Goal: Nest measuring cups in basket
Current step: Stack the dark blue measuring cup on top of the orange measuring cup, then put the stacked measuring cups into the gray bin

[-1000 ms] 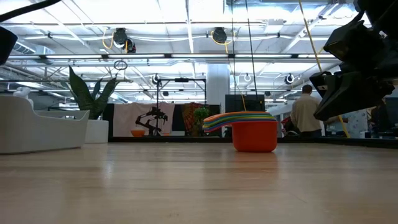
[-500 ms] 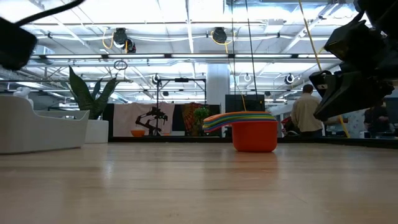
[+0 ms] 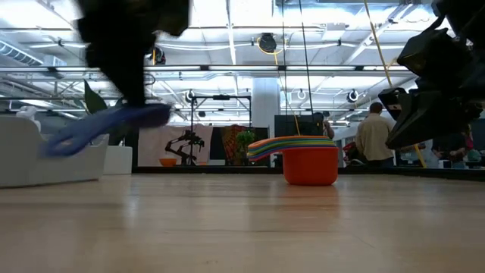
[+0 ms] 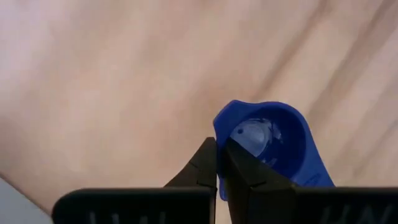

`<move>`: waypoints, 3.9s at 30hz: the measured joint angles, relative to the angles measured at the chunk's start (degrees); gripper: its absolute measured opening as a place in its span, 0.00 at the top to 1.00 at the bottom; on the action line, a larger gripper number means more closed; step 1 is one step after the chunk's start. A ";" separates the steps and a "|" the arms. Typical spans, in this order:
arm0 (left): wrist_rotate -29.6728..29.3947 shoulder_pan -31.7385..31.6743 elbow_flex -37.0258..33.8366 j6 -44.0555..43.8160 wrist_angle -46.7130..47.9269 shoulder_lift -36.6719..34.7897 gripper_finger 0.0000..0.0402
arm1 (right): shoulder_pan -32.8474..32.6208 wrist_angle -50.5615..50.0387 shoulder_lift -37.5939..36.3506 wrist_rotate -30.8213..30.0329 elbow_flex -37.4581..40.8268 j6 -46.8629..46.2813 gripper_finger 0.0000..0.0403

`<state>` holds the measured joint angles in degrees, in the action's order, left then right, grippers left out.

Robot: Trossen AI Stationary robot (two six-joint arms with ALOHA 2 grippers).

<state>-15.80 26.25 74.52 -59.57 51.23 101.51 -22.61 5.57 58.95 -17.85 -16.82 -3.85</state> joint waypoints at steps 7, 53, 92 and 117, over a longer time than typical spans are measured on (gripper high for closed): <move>-8.93 -9.47 11.32 33.55 3.66 -0.09 0.98 | 0.00 -2.83 -5.16 -0.04 0.00 -0.03 1.00; 13.42 -28.42 54.27 89.50 6.19 27.78 0.98 | -1.64 -3.33 -9.70 0.06 -0.04 -7.22 1.00; 12.13 -28.42 53.99 87.12 5.59 30.97 0.88 | -3.56 -3.72 -9.70 1.62 -0.04 -10.50 1.00; 4.83 -27.95 54.08 78.57 10.18 30.81 0.84 | -3.74 -10.50 -9.69 -3.21 0.00 -16.71 1.00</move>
<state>-10.96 -1.70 128.60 19.00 61.40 132.32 -26.35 -4.94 49.25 -21.06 -16.82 -20.56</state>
